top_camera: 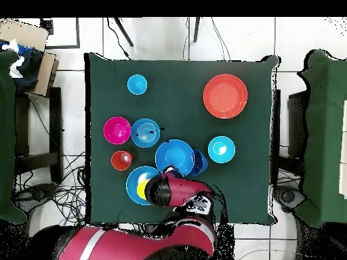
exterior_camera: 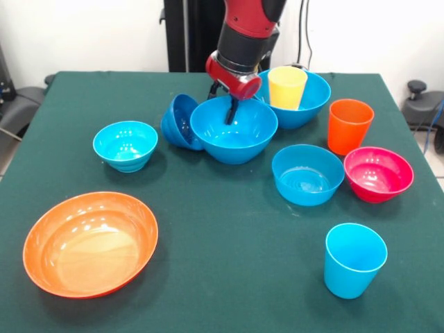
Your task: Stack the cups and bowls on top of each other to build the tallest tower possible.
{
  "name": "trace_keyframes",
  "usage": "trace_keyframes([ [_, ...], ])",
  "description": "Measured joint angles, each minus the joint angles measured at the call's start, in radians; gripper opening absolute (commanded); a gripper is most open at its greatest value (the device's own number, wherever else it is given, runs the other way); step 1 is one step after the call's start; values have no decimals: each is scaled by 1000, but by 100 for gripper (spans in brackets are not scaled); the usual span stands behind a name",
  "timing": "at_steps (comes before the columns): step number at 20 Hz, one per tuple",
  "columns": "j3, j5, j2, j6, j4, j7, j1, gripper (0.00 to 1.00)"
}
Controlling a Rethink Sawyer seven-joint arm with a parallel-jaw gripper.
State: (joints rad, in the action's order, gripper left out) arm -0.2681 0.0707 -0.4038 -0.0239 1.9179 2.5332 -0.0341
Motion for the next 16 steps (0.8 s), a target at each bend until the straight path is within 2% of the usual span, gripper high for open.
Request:
trace_keyframes([
  [8,0,0,56,79,-29,0,-8,100],
  [16,-6,0,62,109,-32,0,-10,100],
])
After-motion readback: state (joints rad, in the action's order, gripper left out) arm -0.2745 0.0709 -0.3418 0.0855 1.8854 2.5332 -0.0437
